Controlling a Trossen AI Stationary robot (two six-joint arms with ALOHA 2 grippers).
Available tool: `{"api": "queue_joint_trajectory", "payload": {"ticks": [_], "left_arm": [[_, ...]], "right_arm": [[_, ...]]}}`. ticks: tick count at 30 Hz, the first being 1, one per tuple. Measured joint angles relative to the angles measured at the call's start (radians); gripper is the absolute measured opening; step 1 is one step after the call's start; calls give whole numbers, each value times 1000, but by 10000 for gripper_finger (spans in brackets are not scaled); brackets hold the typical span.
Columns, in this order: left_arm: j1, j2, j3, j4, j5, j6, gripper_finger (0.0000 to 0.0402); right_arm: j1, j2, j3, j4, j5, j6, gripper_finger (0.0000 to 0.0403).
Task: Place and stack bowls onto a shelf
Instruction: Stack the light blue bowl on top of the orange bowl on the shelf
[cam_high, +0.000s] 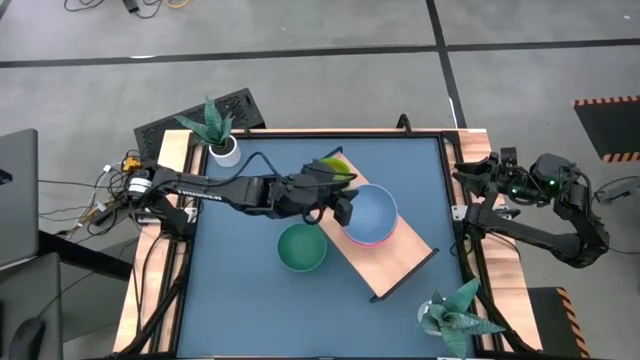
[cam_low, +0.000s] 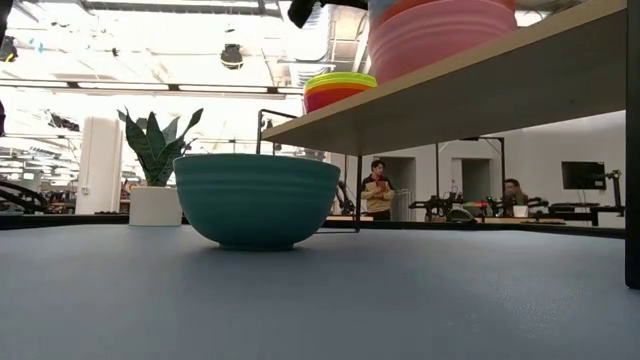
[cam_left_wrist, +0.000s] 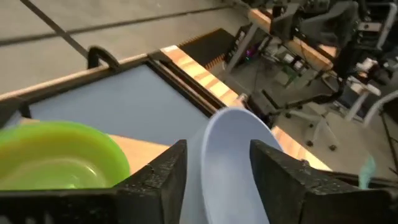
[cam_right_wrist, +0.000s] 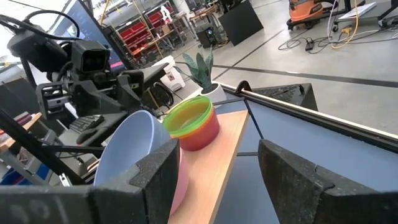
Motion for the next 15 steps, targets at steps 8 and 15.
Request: {"api": "queue_joint_trajectory", "payload": {"ticks": [8, 15], "left_arm": [[2, -11, 0, 123, -39, 165, 156], [33, 0, -9, 70, 69, 244, 19]], "right_arm": [[0, 0, 0, 0, 0, 0, 245], [0, 0, 0, 0, 0, 0, 245]]}}
